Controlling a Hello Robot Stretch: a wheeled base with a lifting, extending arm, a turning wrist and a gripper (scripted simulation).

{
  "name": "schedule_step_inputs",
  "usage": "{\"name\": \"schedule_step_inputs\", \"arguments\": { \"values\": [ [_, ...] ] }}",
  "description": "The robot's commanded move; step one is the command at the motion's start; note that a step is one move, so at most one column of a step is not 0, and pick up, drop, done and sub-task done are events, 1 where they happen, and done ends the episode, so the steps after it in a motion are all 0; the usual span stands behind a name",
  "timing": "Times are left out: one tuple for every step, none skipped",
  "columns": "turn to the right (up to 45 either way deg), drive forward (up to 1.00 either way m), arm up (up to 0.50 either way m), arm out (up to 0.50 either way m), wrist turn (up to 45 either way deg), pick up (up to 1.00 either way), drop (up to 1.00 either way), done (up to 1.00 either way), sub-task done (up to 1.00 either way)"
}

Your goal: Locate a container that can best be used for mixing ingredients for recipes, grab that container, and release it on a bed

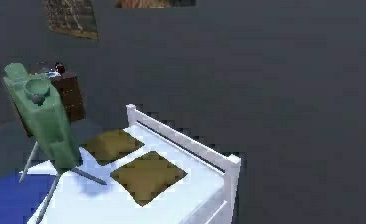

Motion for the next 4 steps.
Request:
{"name": "schedule_step_inputs", "arguments": {
  "values": [
    [45.0, 0.0, 0.0, 0.0, 0.0, 0.0, 0.0, 0.0, 0.0],
    [45.0, 0.0, 0.0, 0.0, 0.0, 0.0, 0.0, 0.0, 0.0],
    [45.0, 0.0, 0.0, 0.0, 0.0, 0.0, 0.0, 0.0, 0.0],
    [39.0, 0.0, 0.0, 0.0, 0.0, 0.0, 0.0, 0.0, 0.0]
  ]
}}
